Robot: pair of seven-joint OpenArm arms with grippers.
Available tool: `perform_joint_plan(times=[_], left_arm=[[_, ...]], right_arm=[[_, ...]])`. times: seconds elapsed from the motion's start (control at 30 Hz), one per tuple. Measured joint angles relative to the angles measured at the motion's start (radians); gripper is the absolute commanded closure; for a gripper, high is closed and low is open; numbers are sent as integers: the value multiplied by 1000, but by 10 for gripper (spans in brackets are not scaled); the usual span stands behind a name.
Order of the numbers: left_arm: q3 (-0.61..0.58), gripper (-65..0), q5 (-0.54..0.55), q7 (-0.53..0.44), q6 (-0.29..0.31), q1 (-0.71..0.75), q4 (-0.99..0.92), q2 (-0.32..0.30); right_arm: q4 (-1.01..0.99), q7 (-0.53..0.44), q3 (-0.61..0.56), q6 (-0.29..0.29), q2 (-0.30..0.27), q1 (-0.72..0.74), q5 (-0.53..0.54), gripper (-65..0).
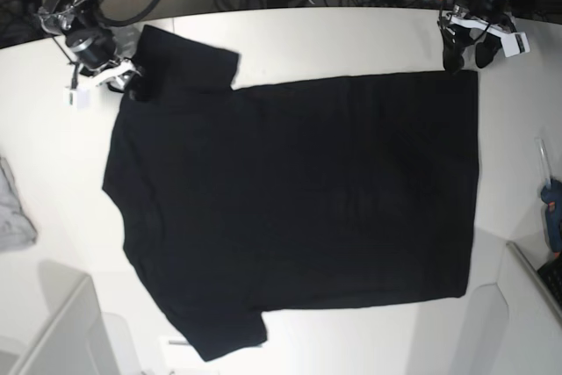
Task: Fold the T-shirt properly
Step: 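Close both grippers on the shirt's shoulder edges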
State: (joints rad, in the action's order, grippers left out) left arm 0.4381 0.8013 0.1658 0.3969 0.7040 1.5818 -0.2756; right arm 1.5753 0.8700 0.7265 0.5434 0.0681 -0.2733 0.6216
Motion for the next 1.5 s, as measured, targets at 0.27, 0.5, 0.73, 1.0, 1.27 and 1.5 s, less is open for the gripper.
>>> perform_joint_plan(times=[0.27, 0.5, 0.73, 1.0, 1.27, 1.5], left_arm=[[126, -464, 0, 152, 0, -73, 1, 89], [193, -464, 0, 194, 1, -92, 1, 86], [206, -464, -6, 199, 1, -142, -57, 85], [208, -464, -3, 327, 4, -242, -86, 87], [141, -321, 16, 315, 21, -259, -113, 85], [145, -275, 27, 295, 23, -286, -153, 103]], right_arm=[[0, -11, -27, 7, -4, -15, 8, -389], [0, -10, -26, 7, -4, -16, 6, -314], [0, -3, -27, 7, 1, -21, 4, -285], [0, 6, -27, 7, -2, -21, 7, -282], [0, 5, -27, 7, -2, -21, 8, -282], [0, 6, -27, 7, -2, -22, 8, -279]])
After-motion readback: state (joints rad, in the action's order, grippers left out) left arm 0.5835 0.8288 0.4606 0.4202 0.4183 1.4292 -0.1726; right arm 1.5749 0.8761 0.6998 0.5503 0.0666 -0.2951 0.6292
